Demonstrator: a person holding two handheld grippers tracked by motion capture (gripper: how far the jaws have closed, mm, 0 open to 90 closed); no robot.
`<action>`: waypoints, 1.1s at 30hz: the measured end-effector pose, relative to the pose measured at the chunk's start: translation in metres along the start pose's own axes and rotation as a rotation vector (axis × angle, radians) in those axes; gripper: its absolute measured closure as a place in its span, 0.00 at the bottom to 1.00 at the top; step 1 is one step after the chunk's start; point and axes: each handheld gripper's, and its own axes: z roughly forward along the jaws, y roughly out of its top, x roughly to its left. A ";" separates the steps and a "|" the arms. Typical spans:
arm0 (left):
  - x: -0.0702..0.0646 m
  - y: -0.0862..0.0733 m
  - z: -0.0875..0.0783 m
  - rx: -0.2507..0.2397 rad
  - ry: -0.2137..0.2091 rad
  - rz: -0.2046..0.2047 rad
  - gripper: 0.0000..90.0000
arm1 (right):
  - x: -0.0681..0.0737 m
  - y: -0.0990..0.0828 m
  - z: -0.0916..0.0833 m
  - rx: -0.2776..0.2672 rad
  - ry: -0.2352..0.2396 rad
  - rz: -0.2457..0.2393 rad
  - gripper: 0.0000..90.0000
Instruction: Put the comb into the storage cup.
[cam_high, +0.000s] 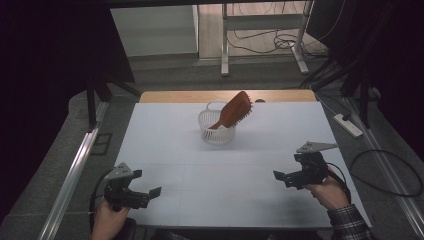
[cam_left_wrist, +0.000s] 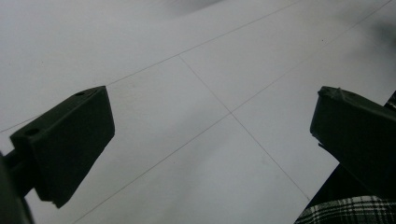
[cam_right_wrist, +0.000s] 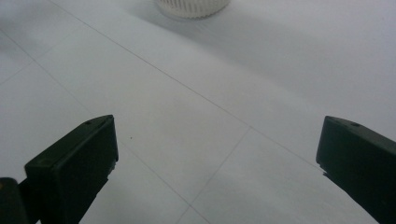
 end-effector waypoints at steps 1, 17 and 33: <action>0.000 0.000 0.000 0.000 0.000 0.000 0.00 | 0.000 -0.001 -0.001 0.000 0.000 0.000 0.00; 0.000 0.000 0.000 0.000 0.001 -0.002 0.00 | -0.009 -0.020 -0.017 0.007 -0.041 0.025 0.00; 0.000 0.000 0.000 0.000 0.000 -0.005 0.00 | -0.016 -0.038 -0.032 0.014 -0.094 0.033 0.00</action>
